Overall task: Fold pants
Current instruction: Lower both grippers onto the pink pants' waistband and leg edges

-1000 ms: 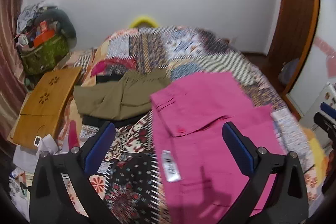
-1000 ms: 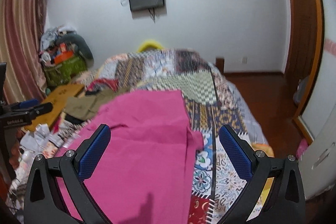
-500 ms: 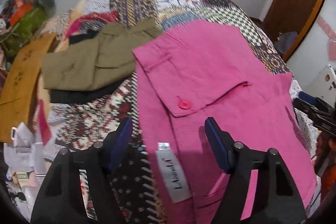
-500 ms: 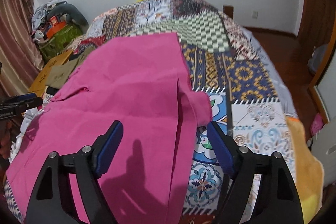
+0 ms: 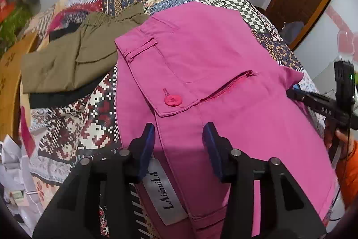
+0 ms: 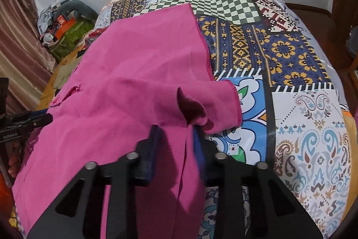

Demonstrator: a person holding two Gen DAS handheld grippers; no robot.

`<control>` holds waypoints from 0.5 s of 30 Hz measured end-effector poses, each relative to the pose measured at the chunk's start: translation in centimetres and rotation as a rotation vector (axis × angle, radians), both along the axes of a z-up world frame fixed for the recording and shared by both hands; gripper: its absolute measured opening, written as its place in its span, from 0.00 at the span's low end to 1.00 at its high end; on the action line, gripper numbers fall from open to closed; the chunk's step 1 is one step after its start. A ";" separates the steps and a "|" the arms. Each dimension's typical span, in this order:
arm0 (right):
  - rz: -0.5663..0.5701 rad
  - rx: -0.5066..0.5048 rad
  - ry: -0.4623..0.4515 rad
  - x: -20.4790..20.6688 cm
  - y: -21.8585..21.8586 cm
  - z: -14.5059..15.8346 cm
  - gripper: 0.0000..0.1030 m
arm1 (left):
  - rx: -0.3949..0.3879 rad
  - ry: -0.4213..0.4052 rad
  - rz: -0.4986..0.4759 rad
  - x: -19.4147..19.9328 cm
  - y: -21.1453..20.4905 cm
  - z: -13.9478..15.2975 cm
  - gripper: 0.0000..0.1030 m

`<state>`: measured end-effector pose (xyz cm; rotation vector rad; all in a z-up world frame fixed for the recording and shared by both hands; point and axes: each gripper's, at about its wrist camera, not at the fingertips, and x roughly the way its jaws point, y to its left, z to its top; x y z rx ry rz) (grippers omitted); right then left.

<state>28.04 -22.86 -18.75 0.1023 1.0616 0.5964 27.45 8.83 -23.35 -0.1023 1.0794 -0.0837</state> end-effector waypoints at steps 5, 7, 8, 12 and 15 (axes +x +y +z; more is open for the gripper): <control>-0.001 -0.070 -0.033 0.0 -0.1 -0.2 0.04 | 0.071 -0.020 -0.024 -0.3 -0.7 0.2 0.42; 0.003 -0.083 -0.038 0.0 -0.2 -0.2 0.04 | 0.095 -0.025 -0.035 -0.3 -0.7 0.2 0.42; 0.001 -0.088 -0.041 0.1 -0.3 -0.2 0.03 | 0.109 -0.027 -0.033 -0.3 -0.7 0.2 0.41; -0.008 -0.111 -0.044 -0.1 -0.3 -0.2 0.02 | 0.139 -0.019 -0.012 -0.2 0.7 -0.4 0.39; -0.024 -0.086 -0.014 0.2 -0.6 -0.3 0.03 | 0.073 0.001 0.002 0.0 1.5 -0.4 0.39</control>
